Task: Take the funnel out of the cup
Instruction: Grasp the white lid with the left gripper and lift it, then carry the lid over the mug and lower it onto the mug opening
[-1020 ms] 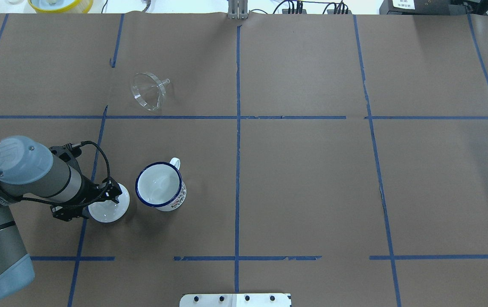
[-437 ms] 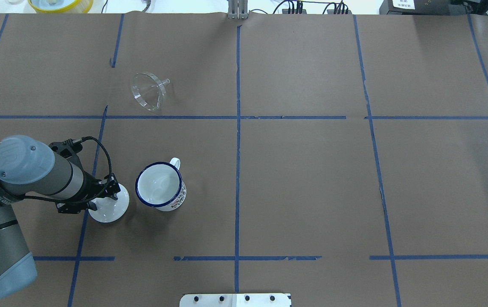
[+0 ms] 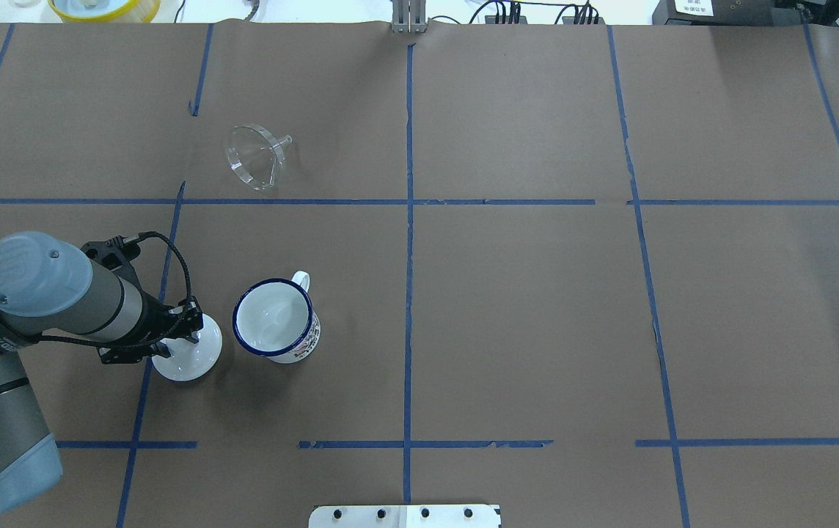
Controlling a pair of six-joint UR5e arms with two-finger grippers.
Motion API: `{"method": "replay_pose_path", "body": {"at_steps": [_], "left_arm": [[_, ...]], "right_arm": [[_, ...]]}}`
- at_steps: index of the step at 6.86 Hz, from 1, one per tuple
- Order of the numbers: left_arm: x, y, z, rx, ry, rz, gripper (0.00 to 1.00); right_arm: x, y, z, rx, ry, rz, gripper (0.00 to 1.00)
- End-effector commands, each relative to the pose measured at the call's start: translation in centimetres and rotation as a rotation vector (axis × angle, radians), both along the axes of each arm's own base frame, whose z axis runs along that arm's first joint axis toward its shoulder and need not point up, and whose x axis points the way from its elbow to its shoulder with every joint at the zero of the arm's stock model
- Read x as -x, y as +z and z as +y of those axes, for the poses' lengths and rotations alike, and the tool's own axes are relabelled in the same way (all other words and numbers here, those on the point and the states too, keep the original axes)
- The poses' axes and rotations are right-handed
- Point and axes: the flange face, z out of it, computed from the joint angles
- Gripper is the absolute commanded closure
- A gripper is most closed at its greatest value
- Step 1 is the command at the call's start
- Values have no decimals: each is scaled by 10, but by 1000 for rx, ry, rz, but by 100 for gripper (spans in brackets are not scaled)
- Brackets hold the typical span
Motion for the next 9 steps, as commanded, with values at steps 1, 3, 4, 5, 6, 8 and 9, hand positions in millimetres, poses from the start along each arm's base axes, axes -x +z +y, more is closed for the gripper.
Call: {"method": "replay_pose_path", "body": {"at_steps": [1,3,4,5,6,8,9], "left_arm": [[4,-4,-1,-2,-6,6,100],[26,-31,-6,-12,-47,42,100],[50,-57,-10,-9,-88,50,100],[74,-90,-7,-9,-113,50,100],[78,-131,-18,-11,-134,55,100],[41,-184,-39,30,-125,5,100],[25,-184,-41,62,-132,-4,100]], "right_arm": [[0,0,0,0,0,0,0],[0,0,0,0,0,0,0],[0,0,0,0,0,0,0],[0,0,0,0,0,0,0],[0,0,0,0,0,0,0],[0,0,0,0,0,0,0],[0,0,0,0,0,0,0]]}}
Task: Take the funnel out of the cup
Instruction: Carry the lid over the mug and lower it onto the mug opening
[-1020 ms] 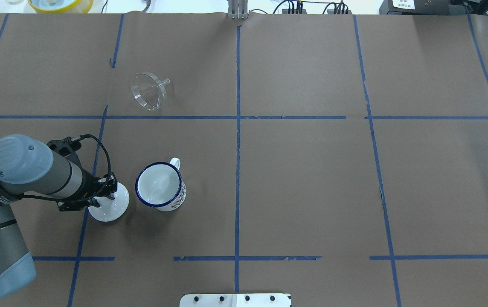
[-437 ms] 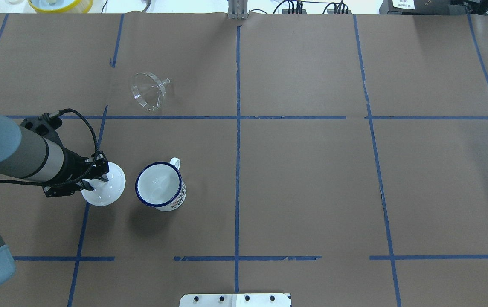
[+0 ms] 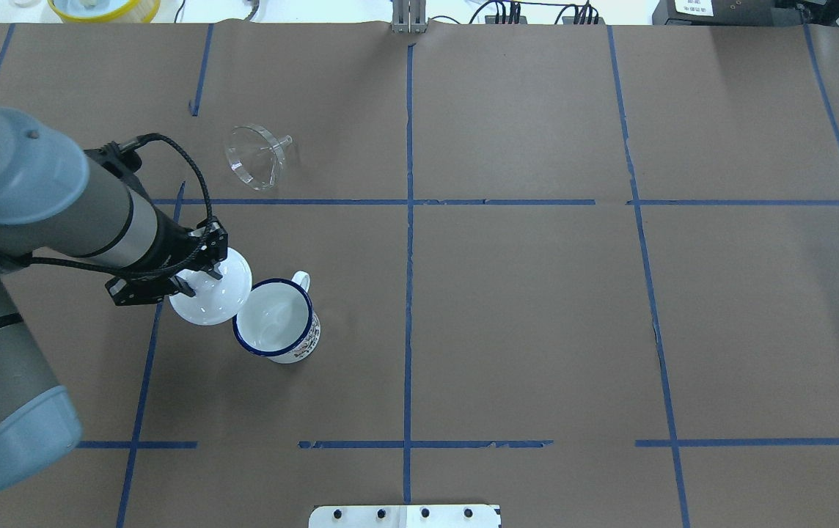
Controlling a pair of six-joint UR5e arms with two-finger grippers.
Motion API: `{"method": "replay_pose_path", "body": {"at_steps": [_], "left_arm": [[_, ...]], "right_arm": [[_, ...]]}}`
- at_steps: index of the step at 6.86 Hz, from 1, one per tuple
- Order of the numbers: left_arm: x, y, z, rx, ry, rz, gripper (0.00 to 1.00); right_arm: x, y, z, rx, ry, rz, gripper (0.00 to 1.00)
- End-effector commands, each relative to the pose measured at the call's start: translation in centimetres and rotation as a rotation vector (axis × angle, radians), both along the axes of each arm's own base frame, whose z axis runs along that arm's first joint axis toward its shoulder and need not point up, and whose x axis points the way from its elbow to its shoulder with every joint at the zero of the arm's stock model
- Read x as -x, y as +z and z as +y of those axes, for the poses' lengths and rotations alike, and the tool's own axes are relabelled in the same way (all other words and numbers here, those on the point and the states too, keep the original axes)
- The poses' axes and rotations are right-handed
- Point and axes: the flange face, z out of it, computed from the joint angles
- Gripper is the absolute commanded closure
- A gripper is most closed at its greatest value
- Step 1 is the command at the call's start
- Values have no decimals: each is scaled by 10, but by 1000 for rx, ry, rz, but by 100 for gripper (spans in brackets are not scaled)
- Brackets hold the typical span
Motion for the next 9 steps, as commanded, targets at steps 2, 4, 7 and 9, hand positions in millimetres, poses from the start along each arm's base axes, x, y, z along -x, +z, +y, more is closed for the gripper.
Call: {"method": "replay_pose_path", "body": {"at_steps": [2,4,7,9], "left_arm": [[-58,-16,-13,53,21,-36,100],[-67,-14,-9,60,37,-42,100],[-73,-14,-1,63,55,-41,100],[-73,-16,3,59,61,-33,100]], "right_arm": [[0,0,0,0,0,0,0],[0,0,0,0,0,0,0],[0,0,0,0,0,0,0],[0,0,0,0,0,0,0]]}}
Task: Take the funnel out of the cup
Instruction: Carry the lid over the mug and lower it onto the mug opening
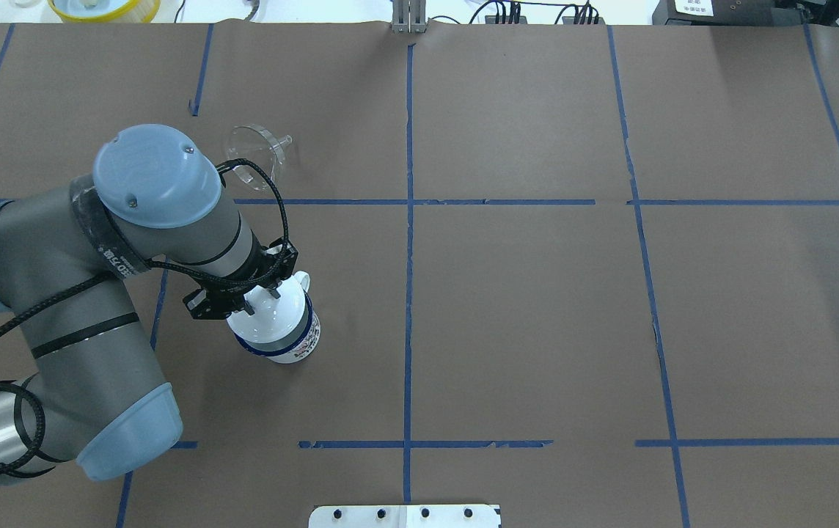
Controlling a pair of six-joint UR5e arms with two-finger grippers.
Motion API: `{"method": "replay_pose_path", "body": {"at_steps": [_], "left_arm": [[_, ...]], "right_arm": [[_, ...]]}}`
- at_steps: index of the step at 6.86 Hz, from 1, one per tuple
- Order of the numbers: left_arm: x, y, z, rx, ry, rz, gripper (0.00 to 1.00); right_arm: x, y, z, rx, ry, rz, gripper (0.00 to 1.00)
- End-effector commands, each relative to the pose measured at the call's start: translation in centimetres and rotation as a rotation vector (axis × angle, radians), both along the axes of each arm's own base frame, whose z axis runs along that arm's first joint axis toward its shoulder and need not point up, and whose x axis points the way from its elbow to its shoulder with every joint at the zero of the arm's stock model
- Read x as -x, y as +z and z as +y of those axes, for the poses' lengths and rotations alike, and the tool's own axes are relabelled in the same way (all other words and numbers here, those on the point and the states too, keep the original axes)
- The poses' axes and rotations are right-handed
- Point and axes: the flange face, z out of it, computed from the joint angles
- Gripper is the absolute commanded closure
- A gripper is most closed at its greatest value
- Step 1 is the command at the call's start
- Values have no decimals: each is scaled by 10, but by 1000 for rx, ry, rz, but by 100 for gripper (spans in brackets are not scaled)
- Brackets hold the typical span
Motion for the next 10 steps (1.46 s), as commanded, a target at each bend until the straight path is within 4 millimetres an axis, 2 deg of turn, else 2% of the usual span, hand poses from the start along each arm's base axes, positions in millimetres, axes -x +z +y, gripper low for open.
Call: {"method": "replay_pose_path", "body": {"at_steps": [1,4,6,7,8,9,10], "left_arm": [[-2,-2,4,-2,7,4,100],[-3,1,2,0,6,-1,100],[-13,4,12,3,29,-7,100],[-13,3,12,2,28,-6,89],[-13,5,12,1,29,-7,33],[-12,4,12,-1,28,-5,9],[-12,4,12,-4,27,-7,1]], "right_arm": [[0,0,0,0,0,0,0],[0,1,0,1,0,0,0],[0,0,0,0,0,0,0],[0,0,0,0,0,0,0],[0,0,0,0,0,0,0],[0,0,0,0,0,0,0],[0,0,0,0,0,0,0]]}}
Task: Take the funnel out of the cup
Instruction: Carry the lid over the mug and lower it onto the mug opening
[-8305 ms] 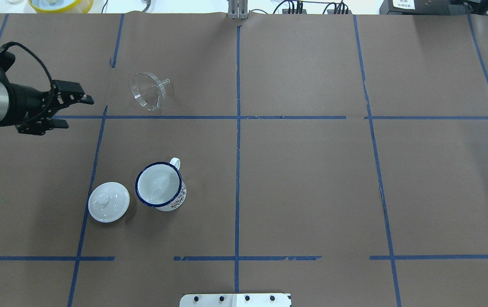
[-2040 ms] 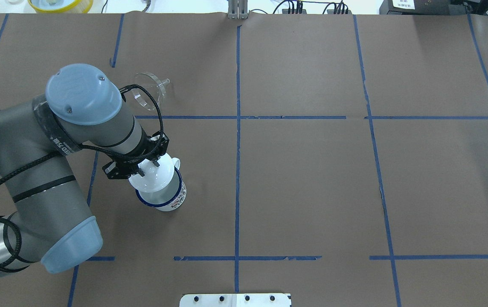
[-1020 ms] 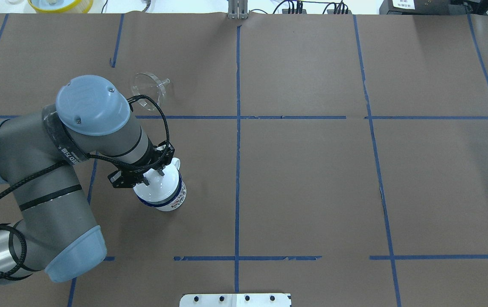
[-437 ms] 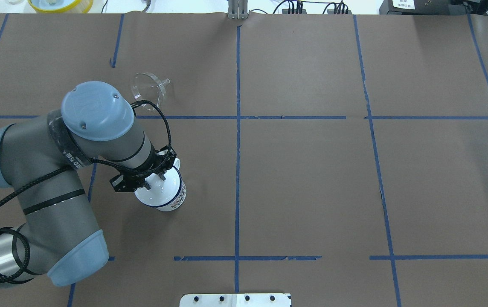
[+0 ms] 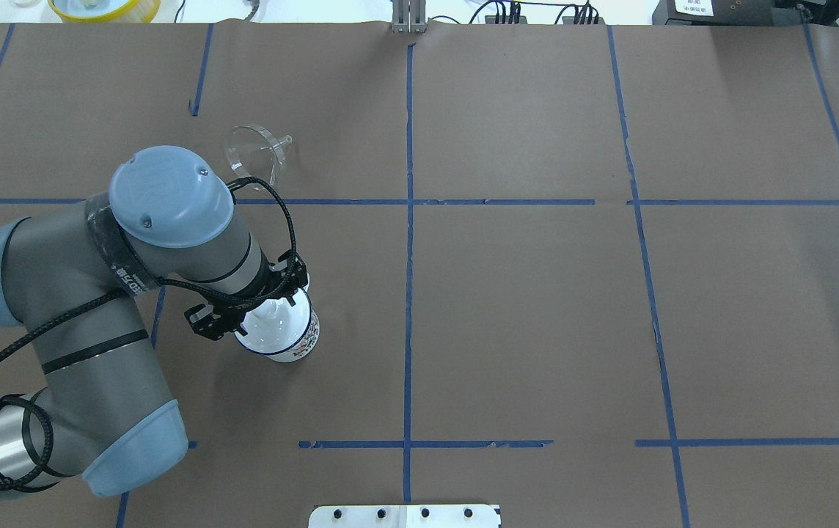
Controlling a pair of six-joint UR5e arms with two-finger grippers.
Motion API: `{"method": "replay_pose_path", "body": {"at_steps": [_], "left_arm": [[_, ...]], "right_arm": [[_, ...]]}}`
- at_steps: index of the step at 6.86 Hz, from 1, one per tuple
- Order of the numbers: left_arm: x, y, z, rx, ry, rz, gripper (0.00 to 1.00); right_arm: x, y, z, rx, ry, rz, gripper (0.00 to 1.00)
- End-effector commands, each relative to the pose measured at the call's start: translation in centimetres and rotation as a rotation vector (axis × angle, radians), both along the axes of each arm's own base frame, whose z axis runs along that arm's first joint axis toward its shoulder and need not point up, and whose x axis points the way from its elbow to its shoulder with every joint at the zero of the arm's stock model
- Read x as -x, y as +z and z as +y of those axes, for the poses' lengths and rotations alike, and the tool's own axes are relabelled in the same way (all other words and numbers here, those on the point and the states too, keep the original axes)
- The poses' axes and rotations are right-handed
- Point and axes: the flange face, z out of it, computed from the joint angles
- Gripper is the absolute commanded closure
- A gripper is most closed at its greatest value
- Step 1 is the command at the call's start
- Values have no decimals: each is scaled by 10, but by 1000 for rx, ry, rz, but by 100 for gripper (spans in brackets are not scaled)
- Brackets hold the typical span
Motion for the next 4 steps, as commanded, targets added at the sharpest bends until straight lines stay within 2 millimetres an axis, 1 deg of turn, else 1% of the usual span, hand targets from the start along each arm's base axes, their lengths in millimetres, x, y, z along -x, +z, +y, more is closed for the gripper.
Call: {"method": "replay_pose_path", "body": {"at_steps": [1,2,3,4], "left_arm": [[1,0,0,-10,0,-1,1],[6,-4,1,-24,2,9,1],[26,-10,-10,-65,-1,25,0],[50,-12,-31,-135,20,27,0]], "right_arm": [[0,1,0,2,0,0,0],[0,0,0,0,0,0,0],[0,0,0,0,0,0,0],[0,-1,-1,-2,0,0,0]]}}
